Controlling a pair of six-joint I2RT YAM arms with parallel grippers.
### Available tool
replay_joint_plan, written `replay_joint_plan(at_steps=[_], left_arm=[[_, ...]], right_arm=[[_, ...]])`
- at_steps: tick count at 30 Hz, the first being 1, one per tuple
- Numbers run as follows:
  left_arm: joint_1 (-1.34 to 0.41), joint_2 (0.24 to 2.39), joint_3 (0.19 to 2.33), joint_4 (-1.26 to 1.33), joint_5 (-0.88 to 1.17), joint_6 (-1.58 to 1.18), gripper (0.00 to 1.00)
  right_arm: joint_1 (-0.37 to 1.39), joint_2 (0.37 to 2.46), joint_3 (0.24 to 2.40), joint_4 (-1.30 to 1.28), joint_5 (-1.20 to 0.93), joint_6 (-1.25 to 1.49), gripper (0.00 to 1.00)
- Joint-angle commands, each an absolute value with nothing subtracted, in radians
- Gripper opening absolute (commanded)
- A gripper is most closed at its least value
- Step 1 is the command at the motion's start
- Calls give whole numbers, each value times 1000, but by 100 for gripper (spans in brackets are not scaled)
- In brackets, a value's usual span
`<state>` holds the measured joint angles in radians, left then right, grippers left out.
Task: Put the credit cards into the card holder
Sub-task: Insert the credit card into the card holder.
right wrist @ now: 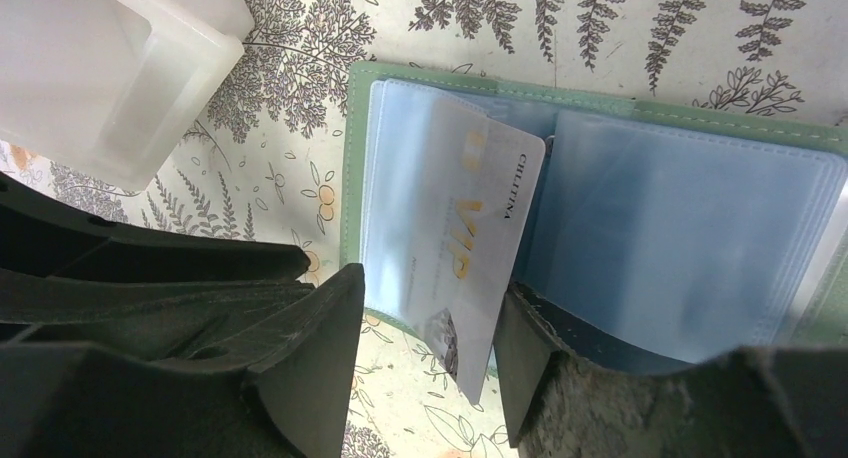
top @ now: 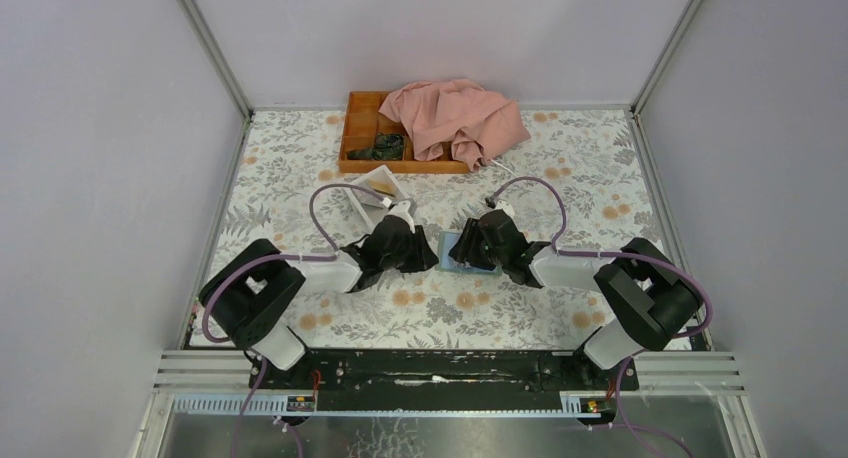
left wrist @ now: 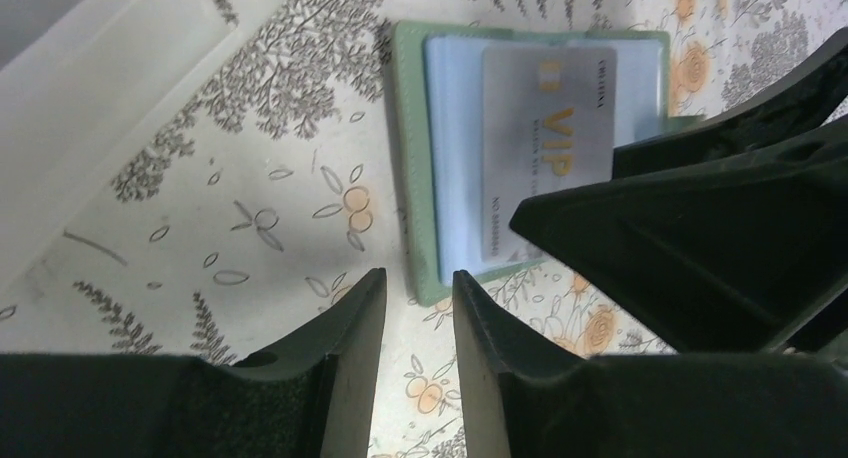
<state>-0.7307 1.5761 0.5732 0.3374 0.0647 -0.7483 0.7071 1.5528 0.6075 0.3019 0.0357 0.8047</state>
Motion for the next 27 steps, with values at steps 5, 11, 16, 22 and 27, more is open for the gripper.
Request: replay_joint_plan(at_steps=[5,11,16,22,27], left_arm=[[-735,1622,697,287,64,-712,39],[-735,1677,762,272,66,-709,39],[-735,1736,788,280,68,-717,38],[-735,1800,794,292,60,-737,35],[-736,1840,799,232,7,-751,30]], right_arm=[[730,1563,567,256,59,782,55],[738,1567,561,267,63,784,53],[737,1562,555,271,62,784,52],[741,1559,555,270,57,782,53],[740,1546,566,234,73,770,58]])
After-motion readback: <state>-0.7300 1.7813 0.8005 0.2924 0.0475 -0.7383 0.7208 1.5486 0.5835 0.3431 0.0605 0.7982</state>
